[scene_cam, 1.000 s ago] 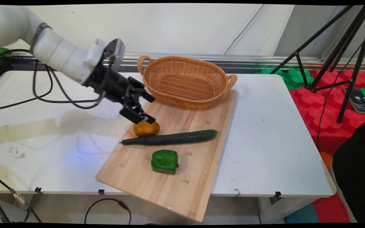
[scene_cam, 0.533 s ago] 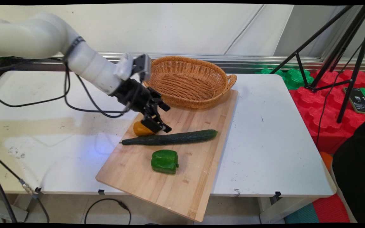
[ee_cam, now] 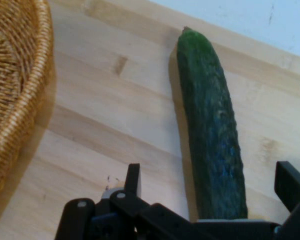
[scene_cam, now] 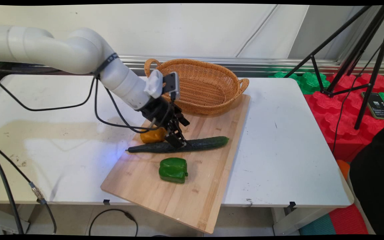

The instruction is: Pick up the cucumber from the cutting board

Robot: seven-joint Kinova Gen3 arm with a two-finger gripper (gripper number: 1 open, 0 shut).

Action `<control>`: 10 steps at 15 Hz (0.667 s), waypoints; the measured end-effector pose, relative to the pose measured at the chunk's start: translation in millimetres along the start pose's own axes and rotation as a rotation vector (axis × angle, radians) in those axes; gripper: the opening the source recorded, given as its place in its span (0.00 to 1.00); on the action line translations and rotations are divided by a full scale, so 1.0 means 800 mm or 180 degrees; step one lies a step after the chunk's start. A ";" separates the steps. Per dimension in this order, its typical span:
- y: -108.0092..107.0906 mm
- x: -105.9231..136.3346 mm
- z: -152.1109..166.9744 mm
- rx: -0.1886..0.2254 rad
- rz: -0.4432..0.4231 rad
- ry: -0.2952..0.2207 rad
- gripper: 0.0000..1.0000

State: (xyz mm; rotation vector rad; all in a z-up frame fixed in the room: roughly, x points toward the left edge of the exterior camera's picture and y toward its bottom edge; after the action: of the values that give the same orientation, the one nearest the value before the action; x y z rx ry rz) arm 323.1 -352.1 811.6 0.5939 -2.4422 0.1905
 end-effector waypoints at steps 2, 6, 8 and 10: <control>0.000 0.002 0.013 -0.0005 0.0018 -0.0053 1.00; 0.000 0.006 0.032 -0.0007 0.0055 -0.0122 1.00; 0.001 0.008 0.039 -0.0007 0.0082 -0.0141 1.00; 0.001 0.009 0.042 -0.0004 0.0103 -0.0148 1.00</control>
State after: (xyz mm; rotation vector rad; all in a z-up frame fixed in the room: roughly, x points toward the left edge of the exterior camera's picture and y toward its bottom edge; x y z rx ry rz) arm 299.5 -363.0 788.9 0.5645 -2.4980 0.1903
